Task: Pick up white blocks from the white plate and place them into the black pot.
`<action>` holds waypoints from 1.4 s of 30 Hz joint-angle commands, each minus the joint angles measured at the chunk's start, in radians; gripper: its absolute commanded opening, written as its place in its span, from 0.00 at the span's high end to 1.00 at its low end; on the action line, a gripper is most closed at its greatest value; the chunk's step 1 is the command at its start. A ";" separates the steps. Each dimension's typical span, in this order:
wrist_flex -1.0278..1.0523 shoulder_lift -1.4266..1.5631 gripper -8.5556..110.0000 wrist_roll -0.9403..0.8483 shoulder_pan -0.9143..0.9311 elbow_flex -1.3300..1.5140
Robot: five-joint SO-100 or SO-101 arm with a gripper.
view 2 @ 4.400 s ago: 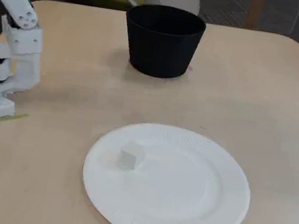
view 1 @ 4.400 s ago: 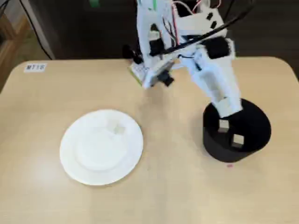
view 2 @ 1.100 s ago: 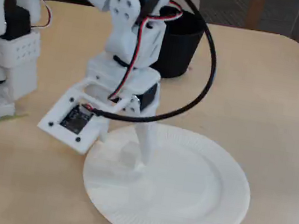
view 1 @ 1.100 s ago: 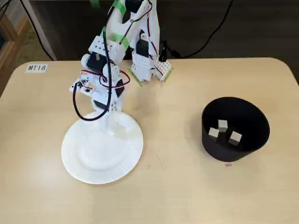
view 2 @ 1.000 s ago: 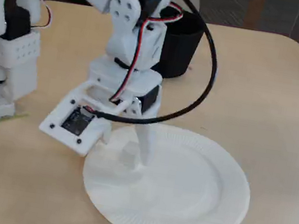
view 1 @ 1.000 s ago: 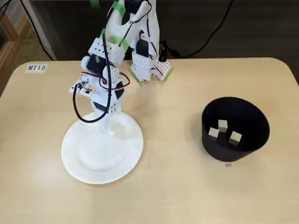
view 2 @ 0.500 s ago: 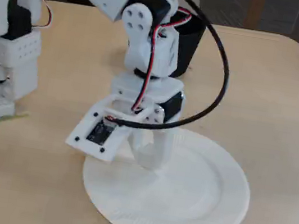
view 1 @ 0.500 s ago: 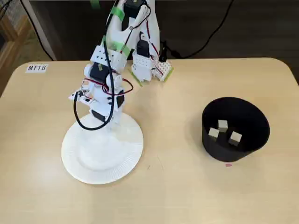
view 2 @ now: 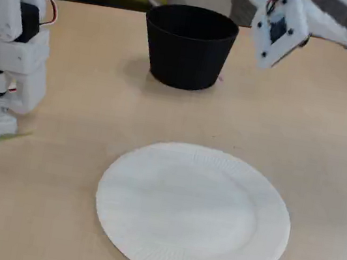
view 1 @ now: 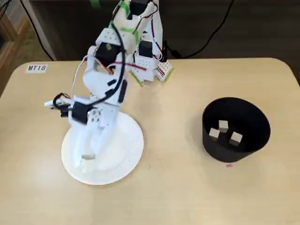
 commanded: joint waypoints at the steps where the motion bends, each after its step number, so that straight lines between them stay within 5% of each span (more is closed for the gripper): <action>1: -0.038 0.127 0.95 -0.018 -0.179 -0.055; 14: 0.077 0.601 0.95 -0.244 -0.690 0.574; 21: 0.067 0.810 0.95 -0.235 -0.756 0.884; 34: -0.032 0.779 0.94 -0.233 -0.724 0.896; 38: -0.043 0.747 0.66 -0.265 -0.686 0.867; 42: -0.034 0.650 0.58 -0.316 -0.647 0.759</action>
